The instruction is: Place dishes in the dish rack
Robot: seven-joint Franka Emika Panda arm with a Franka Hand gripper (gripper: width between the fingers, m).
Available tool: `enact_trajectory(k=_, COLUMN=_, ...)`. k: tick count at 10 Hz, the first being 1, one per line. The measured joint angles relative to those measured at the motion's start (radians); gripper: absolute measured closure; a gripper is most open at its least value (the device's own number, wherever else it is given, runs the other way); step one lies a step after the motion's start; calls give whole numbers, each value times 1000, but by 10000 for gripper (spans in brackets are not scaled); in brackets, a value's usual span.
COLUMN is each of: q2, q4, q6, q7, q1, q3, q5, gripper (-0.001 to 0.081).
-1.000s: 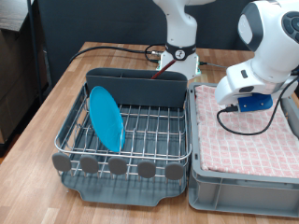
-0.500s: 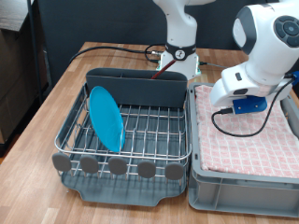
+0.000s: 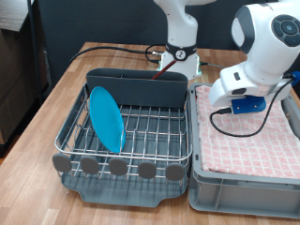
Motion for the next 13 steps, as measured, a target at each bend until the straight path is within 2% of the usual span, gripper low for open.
enact_trajectory(k=4, q2=-25, q4=36, q6=-62, q7=0, q1=0, q3=-12, q5=0, gripper=733)
enact_trajectory(k=6, q2=-49, q4=48, q6=-49, q7=1, q1=0, q3=-19, q5=-9, gripper=733)
enact_trajectory(k=8, q2=-89, q4=46, q6=38, q7=44, q1=1, q3=-33, q5=-83, gripper=733)
enact_trajectory(k=10, q2=-139, q4=41, q6=156, q7=139, q1=1, q3=-56, q5=-212, gripper=733)
enact_trajectory(k=11, q2=-163, q4=33, q6=255, q7=203, q1=0, q3=-74, q5=-307, gripper=733)
enact_trajectory(k=13, q2=-202, q4=-9, q6=446, q7=224, q1=-7, q3=-98, q5=-422, gripper=733)
